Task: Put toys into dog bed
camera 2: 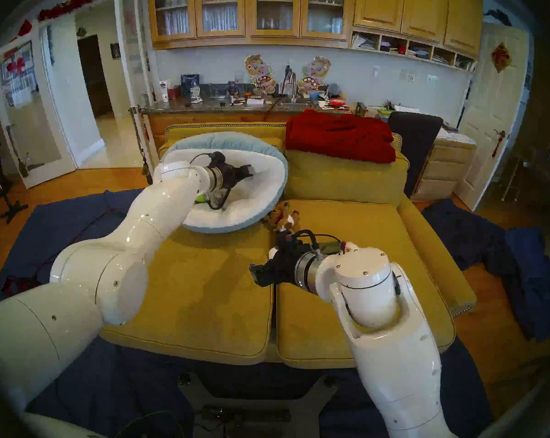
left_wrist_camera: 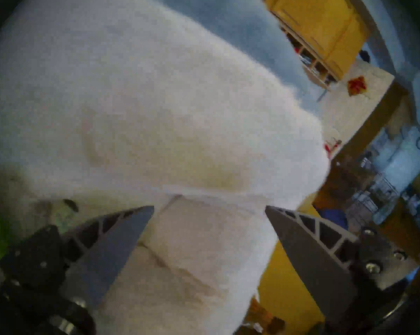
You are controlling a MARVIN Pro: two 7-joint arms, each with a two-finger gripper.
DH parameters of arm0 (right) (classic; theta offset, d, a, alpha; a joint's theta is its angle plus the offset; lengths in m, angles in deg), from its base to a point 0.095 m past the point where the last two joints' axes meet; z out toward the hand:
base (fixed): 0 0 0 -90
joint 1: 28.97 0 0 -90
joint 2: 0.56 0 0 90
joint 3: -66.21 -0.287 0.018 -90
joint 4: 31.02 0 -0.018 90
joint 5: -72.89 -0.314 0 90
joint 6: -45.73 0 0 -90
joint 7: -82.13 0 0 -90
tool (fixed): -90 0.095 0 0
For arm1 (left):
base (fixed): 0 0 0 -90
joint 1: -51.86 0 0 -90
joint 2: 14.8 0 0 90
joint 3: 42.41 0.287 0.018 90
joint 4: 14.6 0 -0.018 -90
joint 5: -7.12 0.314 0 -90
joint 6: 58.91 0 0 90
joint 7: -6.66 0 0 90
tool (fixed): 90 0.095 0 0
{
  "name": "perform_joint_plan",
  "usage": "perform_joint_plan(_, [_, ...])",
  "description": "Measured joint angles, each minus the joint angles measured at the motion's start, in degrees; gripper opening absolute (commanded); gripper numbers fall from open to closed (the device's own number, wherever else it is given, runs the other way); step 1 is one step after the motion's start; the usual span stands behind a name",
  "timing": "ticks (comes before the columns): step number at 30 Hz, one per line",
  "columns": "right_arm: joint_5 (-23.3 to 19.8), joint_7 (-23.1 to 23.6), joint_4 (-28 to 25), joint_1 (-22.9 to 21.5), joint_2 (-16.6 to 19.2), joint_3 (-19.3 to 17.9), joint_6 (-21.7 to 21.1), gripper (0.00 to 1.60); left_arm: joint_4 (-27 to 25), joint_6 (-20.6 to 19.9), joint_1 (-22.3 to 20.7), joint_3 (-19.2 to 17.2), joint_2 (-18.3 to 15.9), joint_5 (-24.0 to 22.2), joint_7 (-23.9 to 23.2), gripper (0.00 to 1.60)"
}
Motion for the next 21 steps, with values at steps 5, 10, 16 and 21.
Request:
perform_joint_plan(5, [0.0, 0.5, -0.3, 0.0, 0.5, 0.0, 0.1, 1.6, -3.4, 0.1, 2.3, 3.3, -1.5, -0.1, -4.8, 1.6])
perform_joint_plan(10, [-0.1, 1.0, -0.4, 0.0, 0.9, 0.0, 0.2, 1.6, -6.6, 0.4, 4.3, 5.3, -4.2, -0.1, -9.4, 1.6])
perform_joint_plan(16, [-0.1, 1.4, -0.5, 0.0, 1.3, 0.0, 0.3, 1.6, -10.9, 0.4, 6.8, 5.5, -8.7, 0.1, -15.4, 1.6])
perform_joint_plan(21, [-0.1, 1.6, -0.5, 0.0, 1.4, 0.0, 0.3, 1.6, -13.3, 0.2, 8.3, 5.6, -11.4, 0.2, -18.8, 1.6])
